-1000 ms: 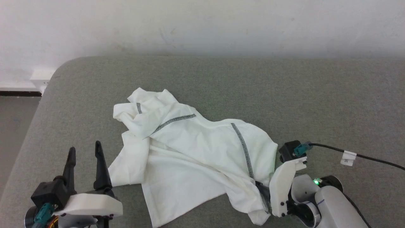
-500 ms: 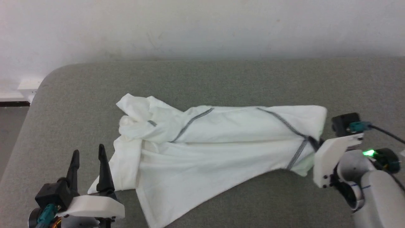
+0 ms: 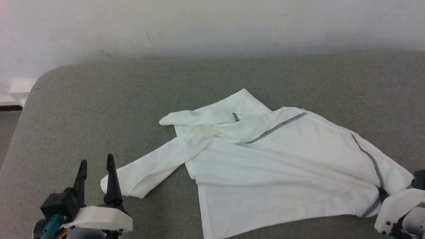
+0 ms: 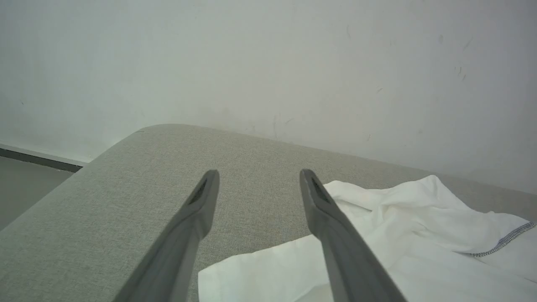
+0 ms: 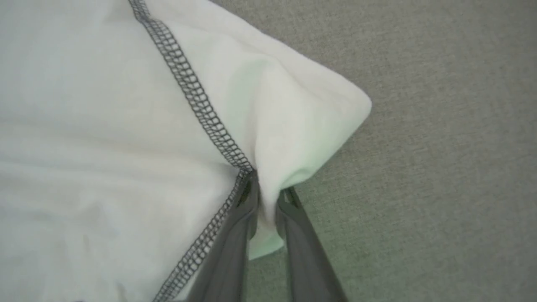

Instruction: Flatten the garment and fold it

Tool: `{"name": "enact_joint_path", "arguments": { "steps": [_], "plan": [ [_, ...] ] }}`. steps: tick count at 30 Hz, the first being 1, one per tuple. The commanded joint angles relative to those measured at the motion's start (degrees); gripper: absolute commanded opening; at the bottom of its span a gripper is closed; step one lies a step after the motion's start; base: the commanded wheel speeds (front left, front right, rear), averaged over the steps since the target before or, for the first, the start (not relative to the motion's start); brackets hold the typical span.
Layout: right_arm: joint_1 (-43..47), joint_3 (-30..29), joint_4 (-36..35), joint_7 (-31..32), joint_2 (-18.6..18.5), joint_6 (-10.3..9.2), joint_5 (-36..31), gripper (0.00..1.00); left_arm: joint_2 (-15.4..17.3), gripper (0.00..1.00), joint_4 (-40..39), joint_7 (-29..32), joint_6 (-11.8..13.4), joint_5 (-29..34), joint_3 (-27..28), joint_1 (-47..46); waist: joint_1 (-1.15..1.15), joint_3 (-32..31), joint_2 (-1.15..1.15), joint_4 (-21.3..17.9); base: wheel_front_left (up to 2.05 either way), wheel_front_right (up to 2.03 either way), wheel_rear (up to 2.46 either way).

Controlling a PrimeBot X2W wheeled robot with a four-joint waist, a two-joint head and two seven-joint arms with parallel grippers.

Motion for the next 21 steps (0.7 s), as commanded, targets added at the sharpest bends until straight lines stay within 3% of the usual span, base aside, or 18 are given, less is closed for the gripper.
{"name": "enact_joint_path", "arguments": {
  "steps": [1, 11, 15, 21],
  "plan": [
    [-0.3, 0.0, 0.7, -2.1, 0.5, -0.04, 0.4, 1.00, -0.1, 1.00, 0.3, -0.3, -0.5, -0.1, 0.0, -0.3, 0.00, 0.0, 0.00, 0.0, 0.00, 0.00, 0.00],
    [-1.2, -2.1, -5.1, -23.8, 2.9, -0.04, -1.3, 1.00, 0.5, 1.00, 1.4, -0.3, -0.8, -0.3, -0.1, -0.1, 0.00, -1.1, 0.00, -0.5, 0.00, 0.00, 0.00],
    [1.0, 1.0, -10.5, -27.2, 3.8, -0.04, -1.8, 1.00, 0.7, 1.00, 1.8, -0.2, -0.7, -0.4, -0.1, 0.3, 0.00, -2.2, 0.00, -1.0, 0.00, 0.00, 0.00],
    [5.8, 10.7, -18.6, -28.2, 4.1, -0.04, 0.3, 1.00, 1.6, 1.00, 2.4, 0.7, -1.1, -0.1, -0.8, 0.5, 0.00, -3.5, 0.00, -1.9, 0.00, 0.00, 0.00]
  ]
}}
